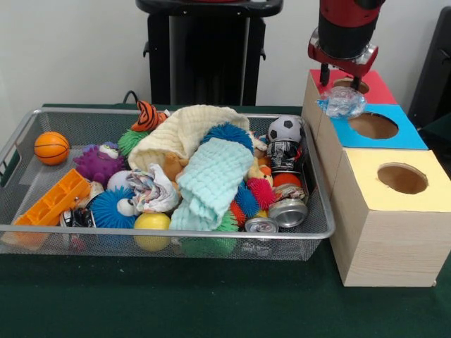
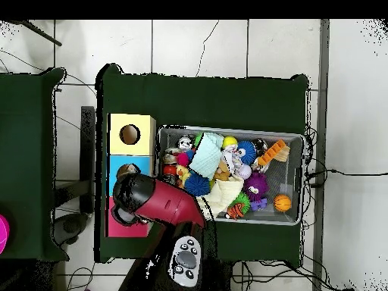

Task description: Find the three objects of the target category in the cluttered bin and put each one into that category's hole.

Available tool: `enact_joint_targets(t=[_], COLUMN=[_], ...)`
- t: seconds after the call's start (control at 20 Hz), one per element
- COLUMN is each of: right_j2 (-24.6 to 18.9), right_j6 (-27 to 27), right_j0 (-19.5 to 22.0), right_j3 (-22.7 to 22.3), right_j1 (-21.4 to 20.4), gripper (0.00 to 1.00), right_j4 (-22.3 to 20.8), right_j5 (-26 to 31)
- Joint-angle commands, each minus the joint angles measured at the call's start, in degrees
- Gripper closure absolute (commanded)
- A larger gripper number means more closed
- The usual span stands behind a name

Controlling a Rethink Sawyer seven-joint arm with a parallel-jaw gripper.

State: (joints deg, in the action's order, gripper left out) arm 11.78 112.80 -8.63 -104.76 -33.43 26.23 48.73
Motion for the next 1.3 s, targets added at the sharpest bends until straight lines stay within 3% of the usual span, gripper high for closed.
enact_joint_targets(t=[0.05,0.45,1.3], right_j2=[-1.88,-2.33,-1.63], right_j6=[2.32,5.96,8.93], right_j0=[-1.98,-0.89,-1.17], right_j3=[13.91,14.91,15.26], right_j1=[0.4,-0.69,-1.15], gripper=[0.0,0.0,0.0], right_j4=[-8.27,-11.2,-13.09], right_j5=[-4.88,-1.52,-1.31])
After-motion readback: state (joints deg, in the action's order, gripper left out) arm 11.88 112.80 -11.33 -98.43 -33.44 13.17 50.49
